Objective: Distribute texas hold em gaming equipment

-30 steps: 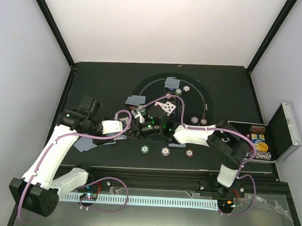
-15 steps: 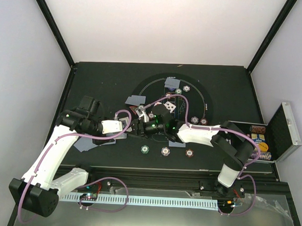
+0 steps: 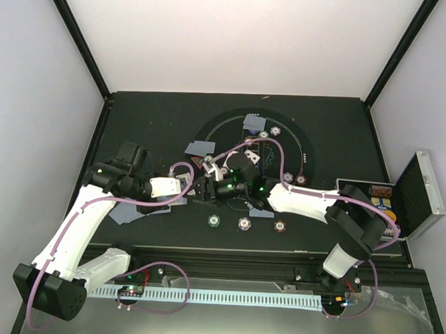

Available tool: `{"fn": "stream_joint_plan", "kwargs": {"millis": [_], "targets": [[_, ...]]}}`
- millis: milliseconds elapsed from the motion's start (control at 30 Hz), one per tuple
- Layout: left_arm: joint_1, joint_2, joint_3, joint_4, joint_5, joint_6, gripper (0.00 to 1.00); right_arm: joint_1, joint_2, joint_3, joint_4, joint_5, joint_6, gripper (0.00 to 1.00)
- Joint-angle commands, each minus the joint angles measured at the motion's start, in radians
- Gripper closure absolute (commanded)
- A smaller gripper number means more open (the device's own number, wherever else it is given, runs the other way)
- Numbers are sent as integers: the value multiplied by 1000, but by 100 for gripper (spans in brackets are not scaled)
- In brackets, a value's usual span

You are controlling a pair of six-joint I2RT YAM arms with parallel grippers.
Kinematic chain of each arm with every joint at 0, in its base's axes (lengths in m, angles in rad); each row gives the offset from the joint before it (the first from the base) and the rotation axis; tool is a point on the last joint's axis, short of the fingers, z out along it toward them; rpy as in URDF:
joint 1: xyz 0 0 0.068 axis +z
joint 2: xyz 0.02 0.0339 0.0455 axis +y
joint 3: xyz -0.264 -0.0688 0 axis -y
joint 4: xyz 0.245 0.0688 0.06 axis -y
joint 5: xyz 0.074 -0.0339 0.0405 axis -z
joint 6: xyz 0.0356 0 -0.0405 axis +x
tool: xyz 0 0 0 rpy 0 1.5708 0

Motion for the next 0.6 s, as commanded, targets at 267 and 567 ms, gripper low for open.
{"fn": "stream_joint_plan", "kwargs": {"millis": [267,567], "targets": [[2,0,25,14,25,-3,98,75,137,165,40,-17,23,18],[2,1,28,15,32,-7,98,83,246,171,152,-29,101,23]]}}
